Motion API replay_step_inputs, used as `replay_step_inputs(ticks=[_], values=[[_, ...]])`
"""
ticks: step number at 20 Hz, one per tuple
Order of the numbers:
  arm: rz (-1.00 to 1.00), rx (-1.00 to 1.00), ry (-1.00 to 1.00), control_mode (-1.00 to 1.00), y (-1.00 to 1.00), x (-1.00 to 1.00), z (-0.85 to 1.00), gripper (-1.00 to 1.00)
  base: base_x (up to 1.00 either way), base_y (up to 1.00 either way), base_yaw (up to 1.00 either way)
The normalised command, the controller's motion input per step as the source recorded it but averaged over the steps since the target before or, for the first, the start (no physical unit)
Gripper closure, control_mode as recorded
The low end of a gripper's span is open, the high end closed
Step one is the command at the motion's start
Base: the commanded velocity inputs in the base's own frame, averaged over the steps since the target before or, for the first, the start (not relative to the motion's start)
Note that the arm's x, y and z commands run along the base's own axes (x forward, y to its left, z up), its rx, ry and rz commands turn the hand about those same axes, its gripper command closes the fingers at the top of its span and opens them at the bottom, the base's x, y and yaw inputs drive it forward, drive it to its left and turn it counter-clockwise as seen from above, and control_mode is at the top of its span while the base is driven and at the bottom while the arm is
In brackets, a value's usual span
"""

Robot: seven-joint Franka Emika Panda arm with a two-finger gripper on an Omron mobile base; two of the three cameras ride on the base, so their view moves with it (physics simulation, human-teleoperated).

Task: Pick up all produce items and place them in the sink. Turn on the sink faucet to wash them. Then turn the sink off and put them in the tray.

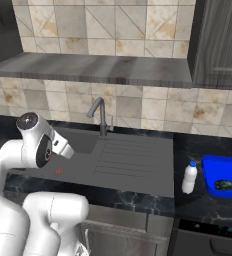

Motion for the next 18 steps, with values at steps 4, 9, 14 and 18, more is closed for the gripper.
replay_step_inputs(ticks=[4,9,14,18], values=[[-0.12,0.01,0.00,-1.00,-0.60,-0.44,0.54,1.00,0.00,0.00,0.00],[-0.11,0.00,0.00,-1.00,-0.57,-0.41,0.64,1.00,0.00,0.00,0.00],[-0.12,0.00,0.01,-1.00,-0.56,-0.25,0.53,1.00,0.00,0.00,0.00],[-0.13,0.00,0.02,-1.00,-0.63,-0.01,0.22,1.00,0.00,0.00,0.00]])
